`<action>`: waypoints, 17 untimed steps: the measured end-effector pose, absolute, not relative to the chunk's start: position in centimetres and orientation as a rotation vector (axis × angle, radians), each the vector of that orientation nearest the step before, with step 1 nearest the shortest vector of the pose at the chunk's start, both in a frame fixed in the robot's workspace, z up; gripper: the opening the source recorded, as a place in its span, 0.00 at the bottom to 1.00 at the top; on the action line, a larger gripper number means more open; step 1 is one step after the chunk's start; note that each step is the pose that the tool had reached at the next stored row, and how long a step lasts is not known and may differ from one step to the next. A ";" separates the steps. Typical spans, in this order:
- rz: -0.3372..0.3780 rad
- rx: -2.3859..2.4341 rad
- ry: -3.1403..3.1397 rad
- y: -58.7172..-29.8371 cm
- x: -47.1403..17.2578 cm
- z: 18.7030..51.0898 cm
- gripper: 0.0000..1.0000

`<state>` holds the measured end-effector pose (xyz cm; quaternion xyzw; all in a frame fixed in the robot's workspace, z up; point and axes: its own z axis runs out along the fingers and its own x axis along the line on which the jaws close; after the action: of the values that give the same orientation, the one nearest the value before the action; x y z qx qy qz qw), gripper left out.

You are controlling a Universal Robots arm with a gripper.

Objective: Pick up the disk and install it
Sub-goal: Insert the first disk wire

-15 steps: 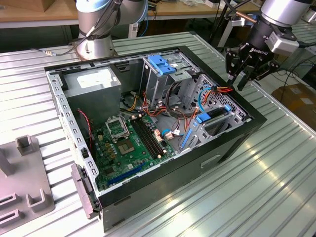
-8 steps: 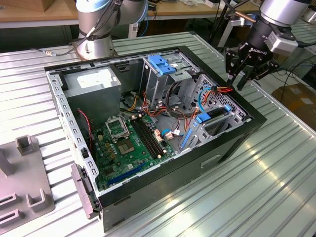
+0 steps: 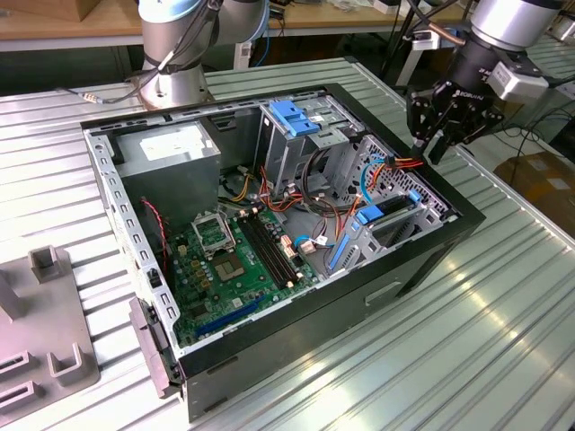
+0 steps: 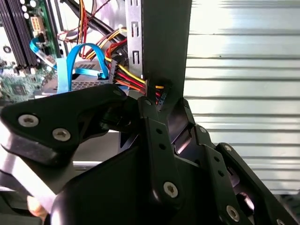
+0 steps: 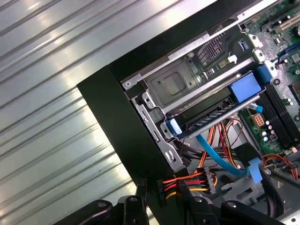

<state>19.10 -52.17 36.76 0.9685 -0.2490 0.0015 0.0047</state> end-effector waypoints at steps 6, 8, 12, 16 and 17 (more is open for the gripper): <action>0.006 3.052 -0.703 -52.2 19.1 36.6 0.30; 0.006 3.053 -0.703 -52.2 19.1 36.7 0.18; 0.006 3.051 -0.713 -52.2 19.1 37.2 0.16; 0.005 3.029 -0.799 -52.2 19.1 37.2 0.16; 0.005 3.026 -0.810 -52.2 19.1 37.2 0.16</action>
<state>19.10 -52.17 37.24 0.9660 -0.2587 0.0017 0.0046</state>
